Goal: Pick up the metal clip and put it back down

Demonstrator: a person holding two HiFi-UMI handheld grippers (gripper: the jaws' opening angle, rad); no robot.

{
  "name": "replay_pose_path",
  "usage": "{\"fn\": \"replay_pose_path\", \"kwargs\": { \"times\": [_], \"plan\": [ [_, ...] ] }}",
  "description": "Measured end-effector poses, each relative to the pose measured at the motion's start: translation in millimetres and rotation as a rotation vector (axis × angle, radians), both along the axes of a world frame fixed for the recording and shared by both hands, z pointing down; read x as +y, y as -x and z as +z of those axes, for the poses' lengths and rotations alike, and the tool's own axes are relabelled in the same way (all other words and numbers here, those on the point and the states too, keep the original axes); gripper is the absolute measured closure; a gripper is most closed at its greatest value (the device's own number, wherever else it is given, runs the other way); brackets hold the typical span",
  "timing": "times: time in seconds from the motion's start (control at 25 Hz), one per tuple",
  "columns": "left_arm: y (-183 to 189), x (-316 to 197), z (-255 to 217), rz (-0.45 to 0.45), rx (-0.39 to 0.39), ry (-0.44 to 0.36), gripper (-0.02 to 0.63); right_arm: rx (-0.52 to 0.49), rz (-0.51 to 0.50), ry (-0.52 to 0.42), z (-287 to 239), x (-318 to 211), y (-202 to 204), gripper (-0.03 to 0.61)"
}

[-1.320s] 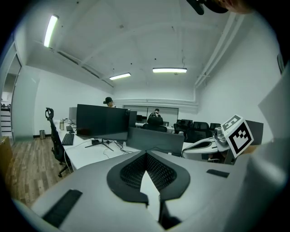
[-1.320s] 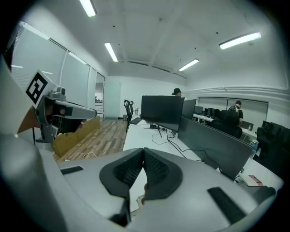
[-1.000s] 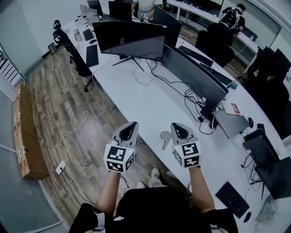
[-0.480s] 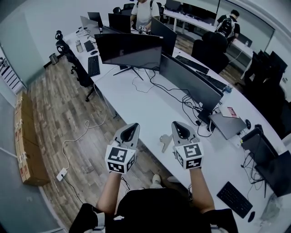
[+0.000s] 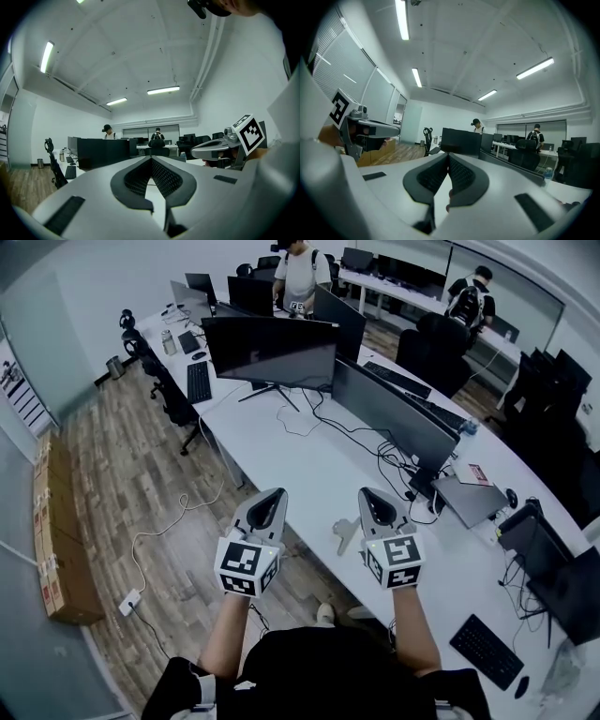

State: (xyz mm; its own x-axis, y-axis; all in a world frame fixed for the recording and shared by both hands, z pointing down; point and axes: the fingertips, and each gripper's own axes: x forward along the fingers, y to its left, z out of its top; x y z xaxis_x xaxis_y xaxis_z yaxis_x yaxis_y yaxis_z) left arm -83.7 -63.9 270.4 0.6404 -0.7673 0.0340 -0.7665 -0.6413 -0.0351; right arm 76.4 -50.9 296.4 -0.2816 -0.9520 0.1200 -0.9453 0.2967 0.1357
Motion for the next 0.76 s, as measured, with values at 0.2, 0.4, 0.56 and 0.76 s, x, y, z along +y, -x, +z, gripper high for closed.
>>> {"fn": "replay_pose_path", "kwargs": {
  "times": [0.2,0.4,0.56,0.76],
  "plan": [
    [2,2,-9,0.006,-0.007,-0.018,0.603,0.013,-0.01,-0.033,-13,3,7,0.554],
    [0,3,-13,0.0,-0.003,-0.029,0.603,0.018,-0.014,-0.035,-13,3,4,0.554],
    [-1,3,-15,-0.002,-0.002,-0.032,0.603,0.02,-0.012,-0.029,-13,3,1,0.554],
    [-3,3,-15,-0.001,0.002,-0.027,0.603,0.023,-0.016,-0.028,-14,2,0,0.554]
  ]
}}
